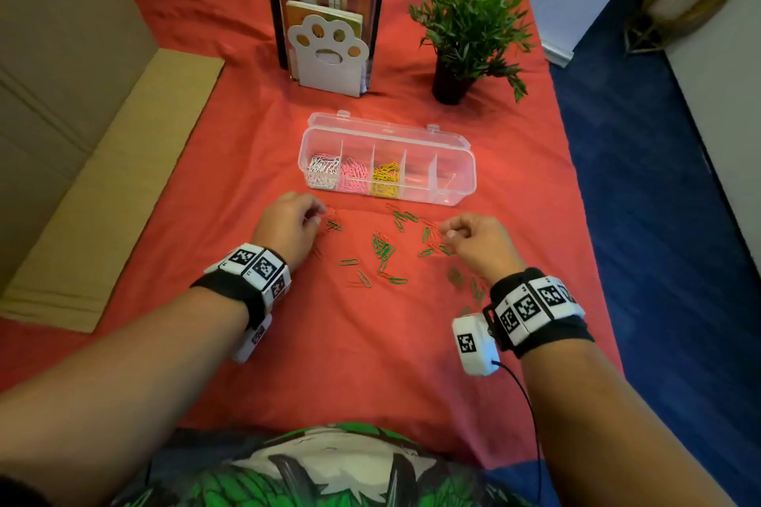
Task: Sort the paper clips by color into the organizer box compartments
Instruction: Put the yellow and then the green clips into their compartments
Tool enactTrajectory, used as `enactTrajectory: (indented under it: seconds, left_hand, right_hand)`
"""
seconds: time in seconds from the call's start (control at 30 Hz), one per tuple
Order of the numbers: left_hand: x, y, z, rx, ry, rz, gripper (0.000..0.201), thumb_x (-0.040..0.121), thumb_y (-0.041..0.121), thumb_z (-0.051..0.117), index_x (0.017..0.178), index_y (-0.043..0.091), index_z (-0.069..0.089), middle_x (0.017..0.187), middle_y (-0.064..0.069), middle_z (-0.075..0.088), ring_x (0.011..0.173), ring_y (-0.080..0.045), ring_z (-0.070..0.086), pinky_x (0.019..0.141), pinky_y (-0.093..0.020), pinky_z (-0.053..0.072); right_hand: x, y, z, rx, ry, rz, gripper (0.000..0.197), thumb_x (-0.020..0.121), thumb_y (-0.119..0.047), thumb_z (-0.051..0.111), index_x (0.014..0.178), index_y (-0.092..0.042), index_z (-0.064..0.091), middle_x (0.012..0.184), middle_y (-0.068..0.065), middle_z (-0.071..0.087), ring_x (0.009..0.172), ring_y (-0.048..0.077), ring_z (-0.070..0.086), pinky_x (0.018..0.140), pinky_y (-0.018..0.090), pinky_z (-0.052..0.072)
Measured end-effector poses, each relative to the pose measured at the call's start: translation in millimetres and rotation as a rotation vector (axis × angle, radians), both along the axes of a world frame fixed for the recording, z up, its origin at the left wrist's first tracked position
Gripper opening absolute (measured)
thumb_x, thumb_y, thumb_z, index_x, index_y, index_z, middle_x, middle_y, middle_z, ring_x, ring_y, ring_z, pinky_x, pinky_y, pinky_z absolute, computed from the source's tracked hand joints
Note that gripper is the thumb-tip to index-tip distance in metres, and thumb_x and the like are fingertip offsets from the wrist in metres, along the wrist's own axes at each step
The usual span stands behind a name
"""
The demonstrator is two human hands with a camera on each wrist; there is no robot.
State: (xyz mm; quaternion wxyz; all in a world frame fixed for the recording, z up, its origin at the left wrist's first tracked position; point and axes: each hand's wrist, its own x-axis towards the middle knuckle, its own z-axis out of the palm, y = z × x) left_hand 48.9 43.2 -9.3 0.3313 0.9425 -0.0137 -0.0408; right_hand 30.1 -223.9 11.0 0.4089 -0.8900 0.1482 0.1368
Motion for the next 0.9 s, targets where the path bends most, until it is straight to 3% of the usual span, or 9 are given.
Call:
enactTrajectory:
  seconds: [0.1,0.27,0.43,0.5,0.57,0.63,0.77,0.83,0.9]
  left_hand:
    - [-21,-11,-10,-0.004,0.055,-0.125,0.018,0.082,0.007,0.061,0.097,0.012,0.07,0.1,-0.011,0.064,0.1,-0.027,0.059,0.086,-0.024,0.037]
    - [-40,-33,-22,0.017,0.062,-0.318,0.02,0.083,0.007,0.06,0.097,0.014,0.072,0.095,-0.009,0.068,0.093,-0.026,0.063,0.085,-0.027,0.045]
    - [-43,-59,-24,0.056,0.035,-0.447,0.018,0.082,0.012,0.061,0.096,0.016,0.072,0.09,-0.01,0.064,0.09,-0.029,0.062,0.08,-0.033,0.05]
    - [-43,-73,-25,0.068,0.026,-0.518,0.02,0.084,0.012,0.058,0.1,0.016,0.071,0.092,-0.01,0.063,0.094,-0.03,0.06,0.082,-0.034,0.049]
    - [-42,-85,-27,0.131,0.038,-0.596,0.025,0.087,0.013,0.054,0.107,0.019,0.067,0.096,-0.01,0.061,0.099,-0.03,0.056,0.086,-0.037,0.047]
    - [-41,-94,-29,0.219,0.034,-0.655,0.026,0.087,0.015,0.051,0.109,0.022,0.064,0.098,-0.008,0.058,0.102,-0.029,0.054,0.088,-0.04,0.047]
    - [-45,-101,-32,0.355,-0.016,-0.683,0.017,0.087,0.017,0.047,0.097,0.019,0.061,0.093,-0.006,0.054,0.097,-0.027,0.055,0.078,-0.037,0.046]
    - [-45,-102,-34,0.362,-0.009,-0.677,0.015,0.087,0.015,0.047,0.096,0.017,0.059,0.092,-0.007,0.054,0.096,-0.028,0.056,0.078,-0.036,0.045]
    - [-45,-101,-35,0.314,0.016,-0.647,0.016,0.087,0.013,0.049,0.098,0.016,0.06,0.095,-0.009,0.056,0.096,-0.029,0.057,0.08,-0.036,0.044]
  right_hand:
    - [-29,-19,-10,-0.112,0.074,-0.014,0.02,0.087,-0.01,0.056,0.074,-0.025,0.058,0.061,-0.007,0.054,0.059,0.011,0.051,0.058,0.021,0.04]
    - [-63,-45,-21,-0.259,0.17,-0.087,0.011,0.086,-0.015,0.056,0.079,-0.019,0.064,0.078,0.006,0.063,0.085,0.024,0.063,0.073,0.022,0.039]
    - [-83,-58,-17,-0.388,0.209,-0.146,0.03,0.087,-0.018,0.054,0.059,-0.018,0.046,0.087,0.017,0.067,0.097,0.03,0.064,0.082,0.028,0.046]
    - [-87,-55,-21,-0.399,0.26,-0.137,0.021,0.086,-0.028,0.057,0.071,-0.013,0.057,0.097,0.019,0.068,0.101,0.032,0.063,0.084,0.031,0.047]
    - [-90,-46,-26,-0.432,0.295,-0.094,0.036,0.084,-0.041,0.06,0.091,-0.006,0.062,0.105,0.021,0.067,0.105,0.033,0.062,0.086,0.033,0.047]
    - [-92,-35,-30,-0.473,0.259,-0.06,0.049,0.083,-0.045,0.061,0.103,0.0,0.059,0.11,0.022,0.065,0.108,0.034,0.06,0.088,0.035,0.047]
    - [-92,-11,-37,-0.532,0.144,0.074,0.04,0.088,-0.021,0.055,0.12,0.001,0.046,0.121,0.021,0.053,0.114,0.034,0.054,0.095,0.035,0.044]
    - [-90,-4,-43,-0.516,0.088,0.135,0.032,0.086,-0.006,0.048,0.117,0.0,0.045,0.12,0.021,0.052,0.112,0.033,0.054,0.094,0.035,0.043]
    - [-86,-3,-45,-0.43,0.078,0.14,0.026,0.083,-0.004,0.047,0.108,-0.001,0.052,0.112,0.019,0.058,0.106,0.032,0.056,0.091,0.034,0.043]
